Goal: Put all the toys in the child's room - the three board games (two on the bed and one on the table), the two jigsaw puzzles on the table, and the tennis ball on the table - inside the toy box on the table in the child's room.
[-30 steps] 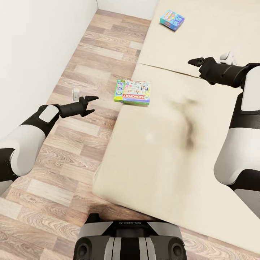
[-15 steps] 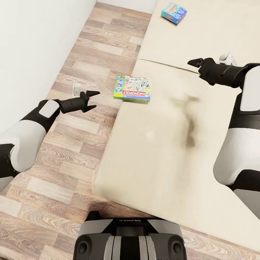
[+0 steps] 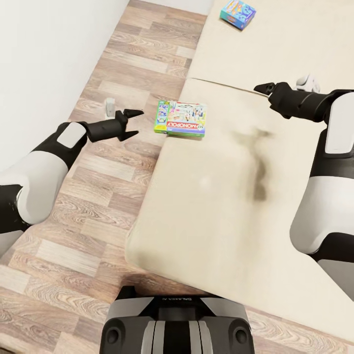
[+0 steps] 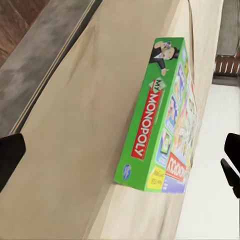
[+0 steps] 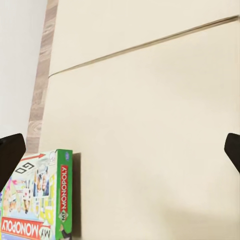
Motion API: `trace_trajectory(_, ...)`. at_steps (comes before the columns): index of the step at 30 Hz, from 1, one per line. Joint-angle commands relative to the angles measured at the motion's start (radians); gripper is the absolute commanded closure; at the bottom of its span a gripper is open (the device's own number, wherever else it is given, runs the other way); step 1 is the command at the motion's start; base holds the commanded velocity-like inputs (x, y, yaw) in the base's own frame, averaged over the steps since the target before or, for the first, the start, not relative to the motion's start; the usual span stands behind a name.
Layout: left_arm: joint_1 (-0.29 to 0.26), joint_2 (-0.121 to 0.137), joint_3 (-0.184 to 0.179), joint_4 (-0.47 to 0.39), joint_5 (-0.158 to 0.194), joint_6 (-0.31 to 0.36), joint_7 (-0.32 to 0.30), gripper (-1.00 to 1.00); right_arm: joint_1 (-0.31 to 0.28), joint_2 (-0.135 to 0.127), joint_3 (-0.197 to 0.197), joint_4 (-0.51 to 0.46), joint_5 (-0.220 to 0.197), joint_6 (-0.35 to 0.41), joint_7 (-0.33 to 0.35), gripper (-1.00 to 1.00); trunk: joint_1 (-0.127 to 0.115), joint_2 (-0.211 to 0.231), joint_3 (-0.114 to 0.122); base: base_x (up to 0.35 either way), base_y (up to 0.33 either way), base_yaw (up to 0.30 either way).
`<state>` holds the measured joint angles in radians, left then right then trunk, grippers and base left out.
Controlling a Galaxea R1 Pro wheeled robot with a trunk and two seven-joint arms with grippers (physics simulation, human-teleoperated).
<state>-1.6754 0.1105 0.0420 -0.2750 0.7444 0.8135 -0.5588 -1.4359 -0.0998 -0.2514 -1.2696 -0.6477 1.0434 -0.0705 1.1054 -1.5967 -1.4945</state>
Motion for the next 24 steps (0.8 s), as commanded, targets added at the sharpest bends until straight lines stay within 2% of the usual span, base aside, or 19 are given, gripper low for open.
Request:
trace_trajectory(1, -0.007, -0.005, 0.004, 0.0, -0.004, 0.005, -0.002, -1.0, 0.0, 0.0, -0.001, -0.001, -0.009, 0.004, -0.007, -1.0, 0.0, 0.0, -0.001, 0.0, 0.0, 0.0)
trace_trajectory(10, -0.03, -0.018, 0.004, 0.0, -0.005, 0.016, 0.0, -1.0, 0.001, 0.0, -0.001, -0.002, -0.009, 0.004, -0.008, -1.0, 0.0, 0.0, -0.001, 0.0, 0.0, 0.0)
trace_trajectory(24, -0.045, -0.023, 0.005, 0.0, -0.004, 0.022, 0.001, -1.0, 0.0, -0.003, -0.005, -0.011, -0.009, 0.004, -0.008, -1.0, 0.0, 0.0, -0.001, 0.0, 0.0, 0.0)
